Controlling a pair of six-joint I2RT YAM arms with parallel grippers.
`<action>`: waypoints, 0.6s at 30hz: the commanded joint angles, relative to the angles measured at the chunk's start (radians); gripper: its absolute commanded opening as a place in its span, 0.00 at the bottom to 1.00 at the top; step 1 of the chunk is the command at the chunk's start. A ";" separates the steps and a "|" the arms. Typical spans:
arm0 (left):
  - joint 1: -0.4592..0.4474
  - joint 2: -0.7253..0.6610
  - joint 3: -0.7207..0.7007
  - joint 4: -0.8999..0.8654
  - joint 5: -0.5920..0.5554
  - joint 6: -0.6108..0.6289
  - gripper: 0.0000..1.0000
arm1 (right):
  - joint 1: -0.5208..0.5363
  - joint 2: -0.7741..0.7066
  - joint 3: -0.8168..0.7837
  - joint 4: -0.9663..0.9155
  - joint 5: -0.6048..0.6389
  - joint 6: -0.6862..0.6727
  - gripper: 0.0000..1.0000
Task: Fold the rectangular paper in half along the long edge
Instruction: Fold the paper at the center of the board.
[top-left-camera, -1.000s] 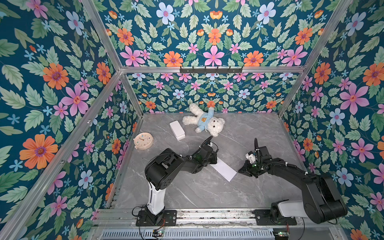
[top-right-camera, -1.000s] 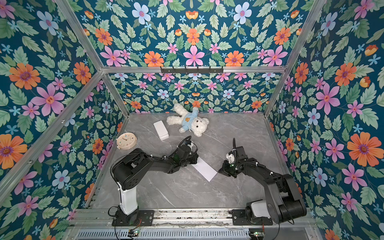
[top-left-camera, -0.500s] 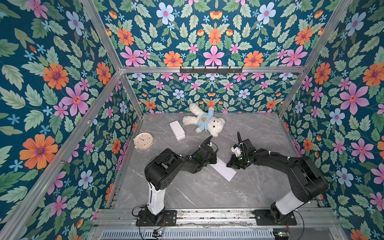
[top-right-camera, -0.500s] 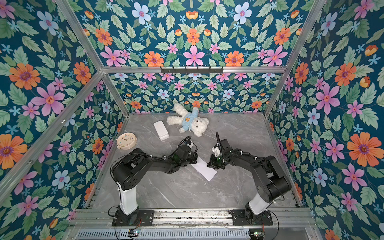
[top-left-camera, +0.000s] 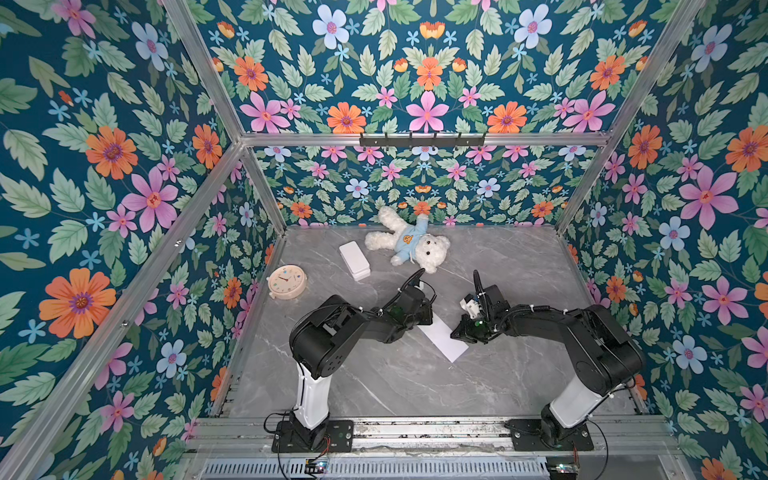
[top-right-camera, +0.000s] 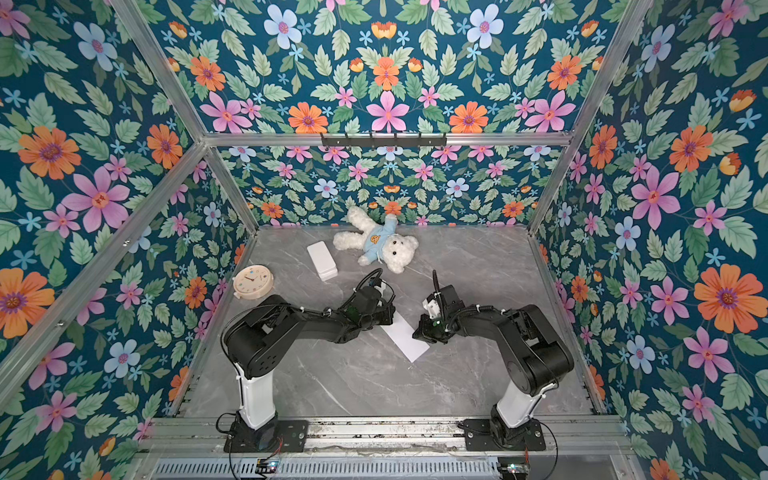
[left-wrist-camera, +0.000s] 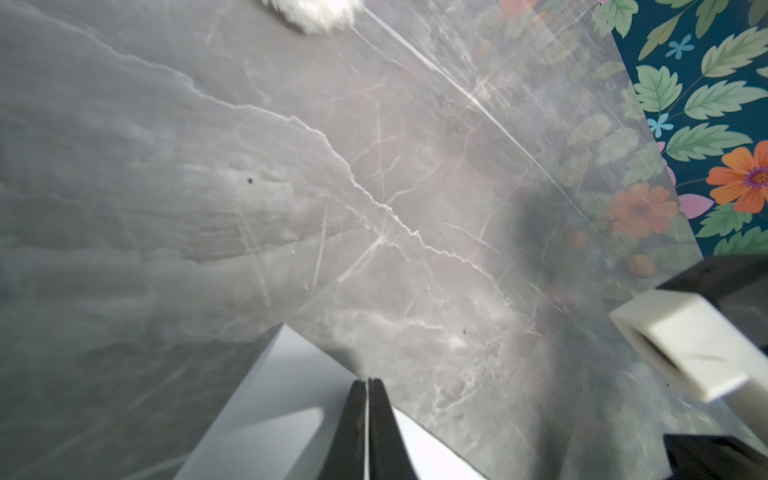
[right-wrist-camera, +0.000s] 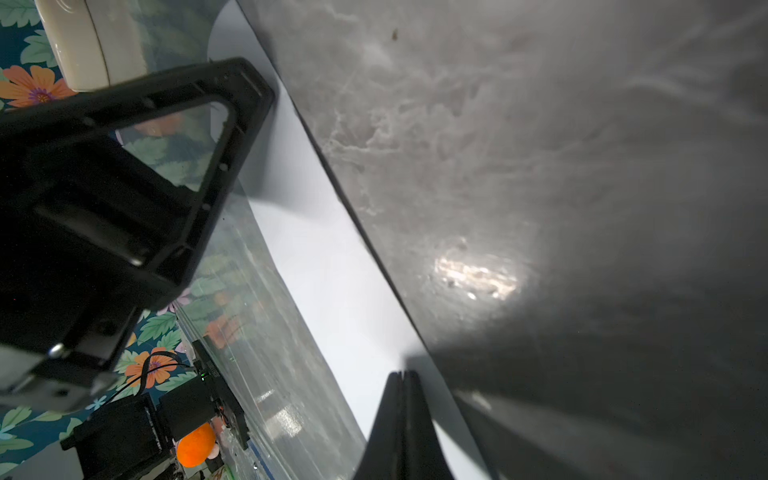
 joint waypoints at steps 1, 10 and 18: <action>0.031 0.002 0.001 -0.077 -0.041 0.031 0.12 | 0.003 0.010 -0.023 -0.124 0.128 -0.002 0.02; 0.143 0.000 -0.013 -0.071 -0.033 0.084 0.13 | 0.003 -0.013 -0.016 -0.139 0.123 -0.004 0.02; 0.166 -0.064 -0.005 -0.073 -0.033 0.131 0.17 | 0.003 -0.026 0.011 -0.150 0.112 0.005 0.03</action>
